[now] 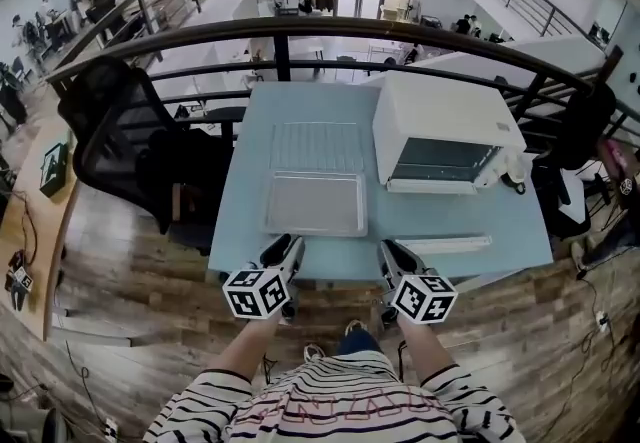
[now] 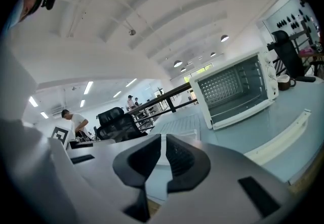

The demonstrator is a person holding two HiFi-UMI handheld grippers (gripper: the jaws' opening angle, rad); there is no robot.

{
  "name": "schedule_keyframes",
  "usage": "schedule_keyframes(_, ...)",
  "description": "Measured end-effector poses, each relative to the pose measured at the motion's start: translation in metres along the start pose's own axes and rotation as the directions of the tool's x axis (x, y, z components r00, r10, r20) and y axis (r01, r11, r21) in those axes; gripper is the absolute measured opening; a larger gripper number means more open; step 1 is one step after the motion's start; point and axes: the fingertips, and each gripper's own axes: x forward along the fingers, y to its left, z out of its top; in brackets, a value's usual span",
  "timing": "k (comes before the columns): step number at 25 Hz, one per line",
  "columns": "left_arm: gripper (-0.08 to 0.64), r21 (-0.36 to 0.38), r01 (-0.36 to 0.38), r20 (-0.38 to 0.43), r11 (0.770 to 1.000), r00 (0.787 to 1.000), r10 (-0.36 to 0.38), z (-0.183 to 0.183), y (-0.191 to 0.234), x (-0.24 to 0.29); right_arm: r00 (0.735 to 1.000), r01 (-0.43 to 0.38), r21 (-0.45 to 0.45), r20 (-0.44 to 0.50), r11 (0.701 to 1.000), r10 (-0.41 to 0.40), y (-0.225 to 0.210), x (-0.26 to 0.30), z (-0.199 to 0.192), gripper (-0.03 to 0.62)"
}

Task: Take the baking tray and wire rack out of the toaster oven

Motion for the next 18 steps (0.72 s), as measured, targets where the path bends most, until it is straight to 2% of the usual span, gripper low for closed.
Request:
schedule_keyframes(2, 0.066, 0.023, 0.003, 0.009, 1.000, 1.000, -0.003, 0.002, -0.012, -0.008, 0.999, -0.023, 0.033, 0.024, 0.999, 0.022, 0.003, -0.009, 0.003, 0.049)
schedule_keyframes(4, 0.047, 0.049, 0.014, 0.015, 0.999, 1.000, -0.015, 0.001, -0.026, -0.014, 0.999, -0.035, 0.051, 0.035, 0.998, 0.033, 0.004, -0.017, 0.003, 0.046)
schedule_keyframes(9, 0.026, 0.048, 0.076, 0.006, 0.996, 0.997, -0.076, -0.008, -0.060, -0.020, 0.997, -0.063, 0.048, 0.045, 0.997, 0.060, 0.000, -0.041, 0.001, 0.036)
schedule_keyframes(12, 0.025, 0.055, 0.079, 0.005, 0.995, 0.997, -0.079, -0.020, -0.078, -0.028, 0.995, -0.090, 0.064, 0.038, 0.994, 0.087, -0.003, -0.060, -0.006, 0.034)
schedule_keyframes(18, 0.023, 0.103, 0.077, 0.024, 0.992, 0.996, -0.080, -0.047, -0.122, -0.044, 0.995, -0.096, 0.023, -0.002, 0.995, 0.096, -0.019, -0.102, -0.016, 0.028)
